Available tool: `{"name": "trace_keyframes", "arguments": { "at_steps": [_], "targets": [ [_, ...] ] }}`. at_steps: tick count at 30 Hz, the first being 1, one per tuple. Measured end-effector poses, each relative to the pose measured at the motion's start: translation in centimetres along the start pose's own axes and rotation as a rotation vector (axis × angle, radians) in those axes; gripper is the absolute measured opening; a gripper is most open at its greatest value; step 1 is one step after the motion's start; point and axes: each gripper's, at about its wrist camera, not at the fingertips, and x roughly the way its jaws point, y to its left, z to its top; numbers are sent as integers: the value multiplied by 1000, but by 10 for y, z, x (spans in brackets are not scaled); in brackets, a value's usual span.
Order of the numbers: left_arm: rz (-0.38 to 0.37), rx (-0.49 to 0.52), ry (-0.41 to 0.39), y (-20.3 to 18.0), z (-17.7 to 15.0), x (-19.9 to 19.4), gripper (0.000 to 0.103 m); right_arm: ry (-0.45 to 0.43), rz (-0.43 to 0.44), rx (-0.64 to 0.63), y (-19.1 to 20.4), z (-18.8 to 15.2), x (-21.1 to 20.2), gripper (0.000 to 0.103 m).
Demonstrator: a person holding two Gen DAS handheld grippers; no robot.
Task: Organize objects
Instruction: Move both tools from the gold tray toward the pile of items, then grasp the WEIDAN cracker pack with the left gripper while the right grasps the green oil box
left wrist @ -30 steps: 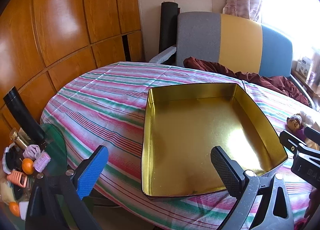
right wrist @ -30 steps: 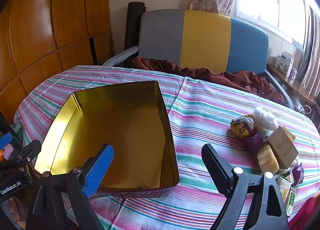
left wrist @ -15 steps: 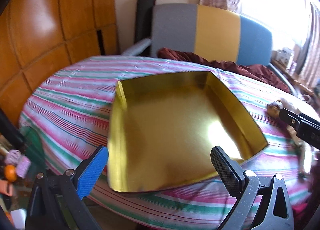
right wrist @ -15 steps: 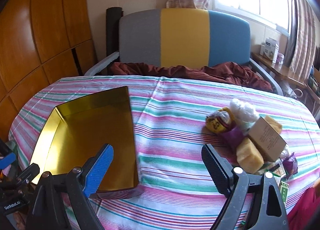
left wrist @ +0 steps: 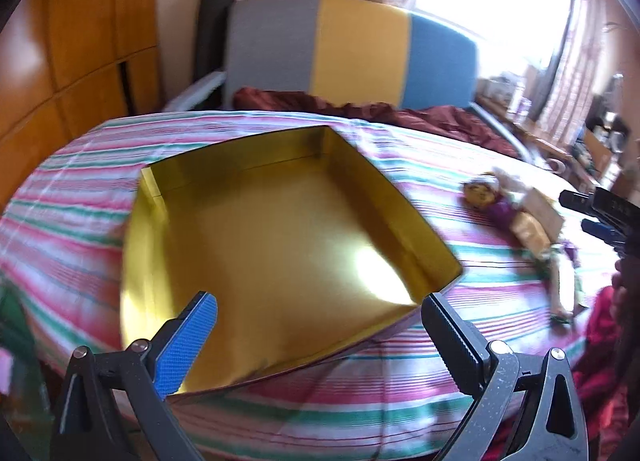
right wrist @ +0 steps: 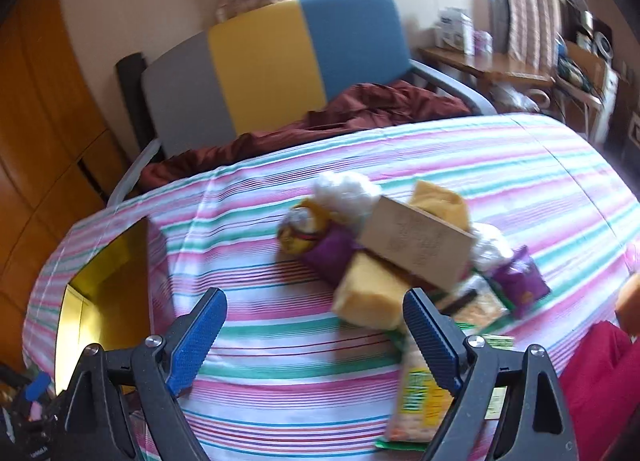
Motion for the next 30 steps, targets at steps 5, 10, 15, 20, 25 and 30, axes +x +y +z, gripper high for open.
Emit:
{"name": "trace_keyframes", "arguments": {
  "at_steps": [5, 10, 15, 20, 25, 30],
  "targets": [
    [-124, 84, -19, -32, 12, 4, 103, 7, -16, 158, -67, 17, -17, 91],
    [-238, 194, 44, -87, 23, 23, 103, 10, -33, 272, -113, 23, -36, 91],
    [-271, 286, 107, -135, 24, 49, 103, 29, -20, 276, -130, 21, -48, 91],
    [-328, 339, 169, -182, 26, 76, 103, 60, -4, 261, -140, 13, -55, 91],
    [-390, 412, 206, -232, 21, 94, 103, 52, -60, 257, -147, 8, -66, 91],
    [-402, 487, 230, -274, 10, 105, 100, 38, -88, 287, -159, 3, -72, 91]
  ]
}}
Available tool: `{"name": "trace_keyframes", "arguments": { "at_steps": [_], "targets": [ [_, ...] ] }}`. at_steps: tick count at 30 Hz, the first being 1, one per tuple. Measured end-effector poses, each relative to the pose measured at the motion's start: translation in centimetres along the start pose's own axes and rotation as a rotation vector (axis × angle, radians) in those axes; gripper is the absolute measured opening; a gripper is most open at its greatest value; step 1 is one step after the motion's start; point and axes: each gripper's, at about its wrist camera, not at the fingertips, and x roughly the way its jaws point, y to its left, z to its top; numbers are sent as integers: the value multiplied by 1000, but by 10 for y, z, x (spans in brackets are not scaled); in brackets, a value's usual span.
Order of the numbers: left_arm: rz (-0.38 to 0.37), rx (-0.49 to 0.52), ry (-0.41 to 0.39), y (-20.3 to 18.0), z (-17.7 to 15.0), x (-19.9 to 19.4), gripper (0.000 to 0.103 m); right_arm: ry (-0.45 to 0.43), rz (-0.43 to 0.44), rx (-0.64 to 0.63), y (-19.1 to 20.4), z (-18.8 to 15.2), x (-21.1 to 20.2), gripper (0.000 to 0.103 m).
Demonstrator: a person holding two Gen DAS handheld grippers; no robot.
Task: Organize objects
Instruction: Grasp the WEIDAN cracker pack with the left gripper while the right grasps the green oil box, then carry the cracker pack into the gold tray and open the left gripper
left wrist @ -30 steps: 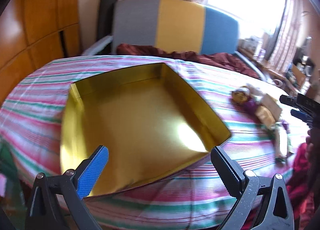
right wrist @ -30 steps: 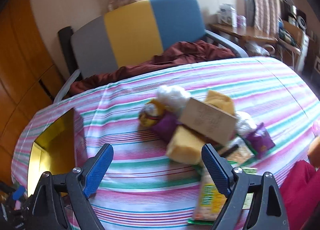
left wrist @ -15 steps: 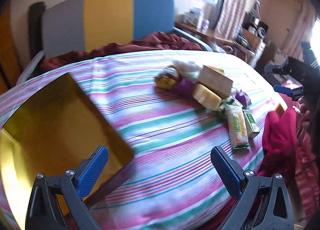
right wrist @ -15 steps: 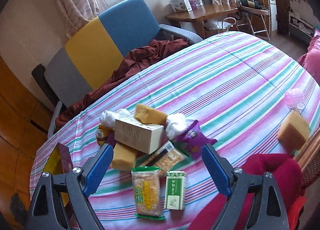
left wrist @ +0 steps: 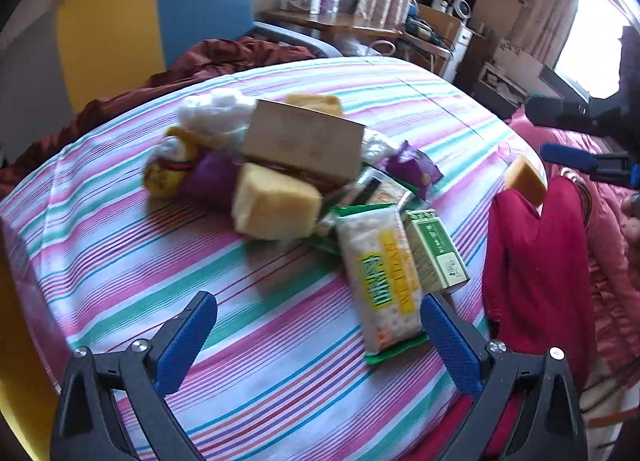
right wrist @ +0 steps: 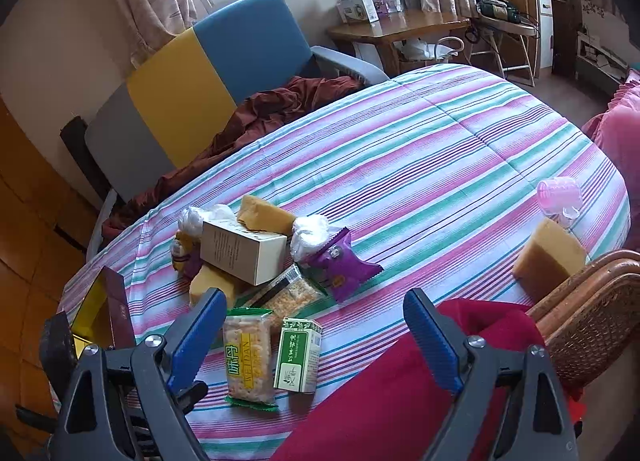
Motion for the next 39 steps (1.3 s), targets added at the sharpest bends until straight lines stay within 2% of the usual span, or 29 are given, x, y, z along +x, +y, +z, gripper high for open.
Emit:
{"name": "trace_keyframes", "arguments": {
  "at_steps": [3, 7, 8, 10, 11, 15, 19, 21, 23, 25, 27, 29, 30, 31, 33, 34, 39],
  "targets": [
    [-2, 32, 33, -12, 5, 18, 97, 0, -3, 22, -7, -1, 1, 91],
    [-25, -4, 78, -17, 13, 35, 92, 6, -11, 48, -9, -3, 7, 91],
    [-26, -15, 84, -16, 15, 37, 89, 9, -11, 46, -8, -4, 8, 91],
    [-34, -29, 115, -17, 17, 48, 71, 15, -14, 39, -8, -4, 10, 91],
    [-53, -37, 128, -17, 18, 53, 68, 15, -19, 40, -6, -4, 11, 91],
    [-80, -35, 102, -20, 14, 49, 46, 39, -43, 13, 0, -3, 15, 91],
    [-83, -49, 82, -8, 0, 36, 41, 99, -56, -59, 20, -1, 23, 91],
    [-69, -55, 68, 2, -10, 28, 40, 140, -93, -70, 35, -2, 33, 90],
    [-64, -60, 58, 12, -20, 20, 40, 227, -124, -127, 48, -6, 51, 86],
    [-52, -76, 56, 24, -32, 12, 39, 321, -163, -179, 57, -13, 72, 77],
    [-39, -90, 48, 31, -42, 8, 39, 392, -203, -214, 62, -21, 92, 74],
    [-31, -102, 29, 40, -52, 0, 39, 450, -239, -228, 64, -27, 109, 66],
    [-28, -104, 24, 42, -55, -2, 39, 477, -255, -232, 64, -31, 117, 62],
    [-22, -104, 15, 44, -59, -5, 39, 500, -270, -237, 65, -35, 124, 52],
    [-18, -106, 4, 48, -65, -9, 39, 521, -308, -252, 64, -40, 131, 36],
    [-17, -110, -1, 50, -67, -11, 39, 517, -311, -249, 63, -40, 131, 32],
    [-11, -129, -27, 54, -70, -22, 35, 517, -305, -236, 57, -47, 132, 31]
  ]
}}
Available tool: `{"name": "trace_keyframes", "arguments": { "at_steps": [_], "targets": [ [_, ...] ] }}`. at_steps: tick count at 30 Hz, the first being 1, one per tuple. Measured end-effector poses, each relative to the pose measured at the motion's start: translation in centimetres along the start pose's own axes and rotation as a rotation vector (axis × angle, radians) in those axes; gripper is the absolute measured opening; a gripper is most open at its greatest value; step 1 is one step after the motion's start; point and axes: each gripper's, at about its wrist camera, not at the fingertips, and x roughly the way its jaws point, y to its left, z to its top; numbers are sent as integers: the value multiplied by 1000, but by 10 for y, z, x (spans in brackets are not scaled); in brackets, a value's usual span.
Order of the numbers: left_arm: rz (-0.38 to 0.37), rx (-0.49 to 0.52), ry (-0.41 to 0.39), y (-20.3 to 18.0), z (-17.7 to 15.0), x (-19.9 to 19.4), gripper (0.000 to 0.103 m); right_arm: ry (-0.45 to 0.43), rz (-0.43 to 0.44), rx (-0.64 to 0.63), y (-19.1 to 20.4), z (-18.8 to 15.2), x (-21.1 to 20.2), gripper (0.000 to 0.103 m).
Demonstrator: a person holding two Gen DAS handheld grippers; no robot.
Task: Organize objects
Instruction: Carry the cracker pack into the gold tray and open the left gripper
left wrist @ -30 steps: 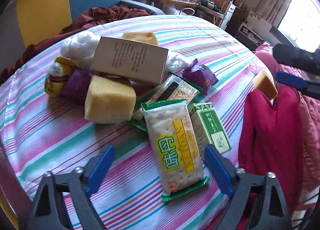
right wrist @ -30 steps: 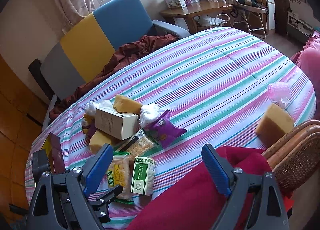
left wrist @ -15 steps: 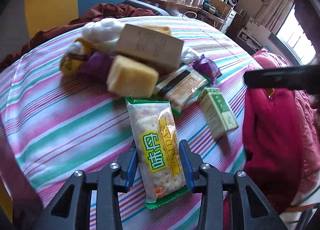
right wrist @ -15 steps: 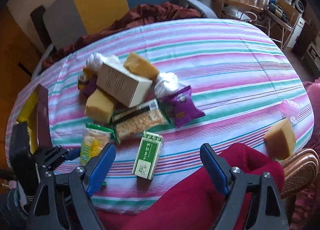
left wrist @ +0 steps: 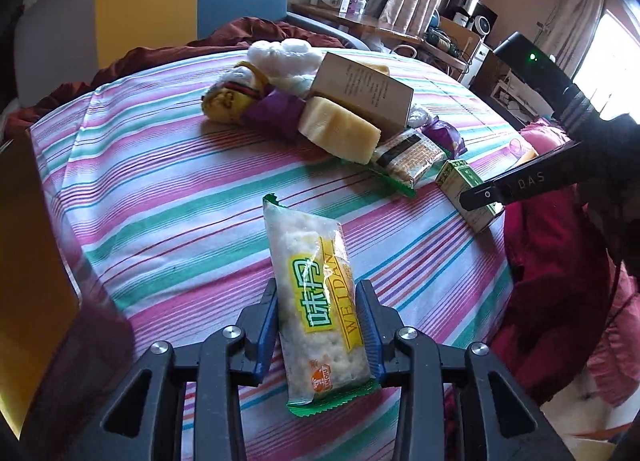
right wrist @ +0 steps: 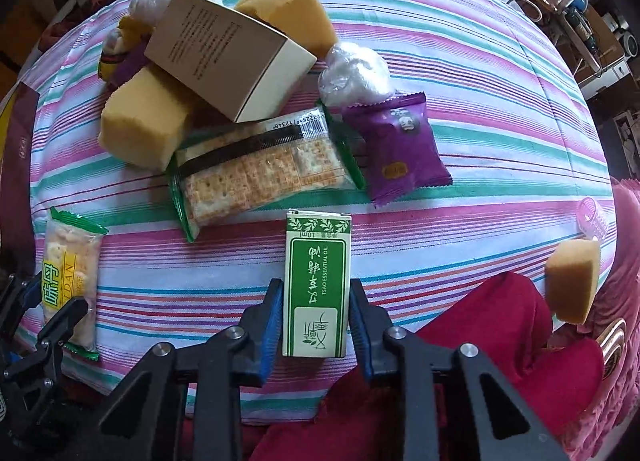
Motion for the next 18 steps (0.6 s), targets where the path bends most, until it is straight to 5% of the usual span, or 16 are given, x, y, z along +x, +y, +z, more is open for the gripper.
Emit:
{"name": "trace_keyframes", "arguments": {
  "at_steps": [4, 10, 11, 15, 18],
  "targets": [
    [3, -35, -41, 12, -2, -22, 23, -12, 2, 11, -1, -7, 2, 31],
    [12, -76, -33, 31, -9, -34, 23, -6, 20, 14, -3, -17, 9, 31],
    [15, -87, -31, 32, -10, -33, 26, -6, 22, 15, -3, -19, 10, 31],
    [16, -82, -25, 25, -12, -36, 73, -12, 30, 30, -6, -27, 13, 31],
    [43, -70, -19, 21, -12, -37, 81, -22, 42, 39, -8, -34, 16, 31]
  ]
}}
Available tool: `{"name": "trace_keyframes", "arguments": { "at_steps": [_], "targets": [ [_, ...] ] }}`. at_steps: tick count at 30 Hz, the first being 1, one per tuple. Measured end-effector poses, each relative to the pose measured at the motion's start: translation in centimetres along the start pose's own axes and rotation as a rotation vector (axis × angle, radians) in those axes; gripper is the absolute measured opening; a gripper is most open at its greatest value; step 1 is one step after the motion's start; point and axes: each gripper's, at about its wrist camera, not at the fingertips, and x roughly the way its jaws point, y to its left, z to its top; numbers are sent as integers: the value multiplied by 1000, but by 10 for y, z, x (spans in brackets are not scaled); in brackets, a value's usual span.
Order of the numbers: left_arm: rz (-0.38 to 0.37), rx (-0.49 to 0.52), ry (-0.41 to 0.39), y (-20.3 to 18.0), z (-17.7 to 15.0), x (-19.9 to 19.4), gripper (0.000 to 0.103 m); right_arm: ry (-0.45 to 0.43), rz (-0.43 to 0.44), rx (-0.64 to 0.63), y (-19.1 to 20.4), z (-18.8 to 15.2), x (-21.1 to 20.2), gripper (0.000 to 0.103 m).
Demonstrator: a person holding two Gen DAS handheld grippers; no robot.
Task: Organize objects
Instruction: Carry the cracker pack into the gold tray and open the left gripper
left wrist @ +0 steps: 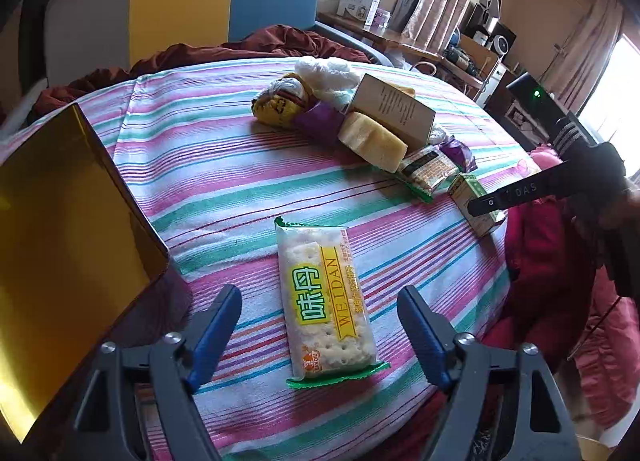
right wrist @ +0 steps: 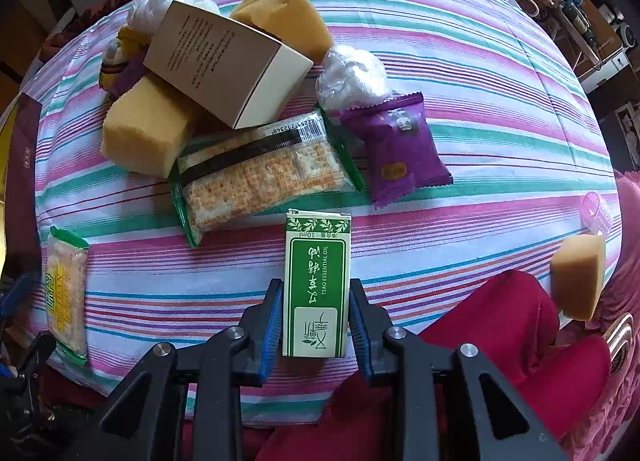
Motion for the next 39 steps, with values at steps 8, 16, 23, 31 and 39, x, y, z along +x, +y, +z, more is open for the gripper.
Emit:
{"name": "trace_keyframes", "arguments": {
  "at_steps": [8, 16, 23, 31, 39],
  "targets": [
    [149, 165, 73, -24, -7, 38, 63, -23, 30, -1, -6, -19, 7, 31],
    [77, 129, -43, -16, 0, 1, 48, -25, 55, -31, -29, 11, -7, 31],
    [144, -41, -184, 48, 26, -71, 48, -92, 83, -32, -42, 3, -11, 31],
    [464, -337, -160, 208, 23, -109, 48, -120, 96, -38, -55, -3, -16, 31],
    [574, -548, -57, 293, 4, -91, 48, -120, 88, -48, -43, 1, -34, 31]
  ]
}}
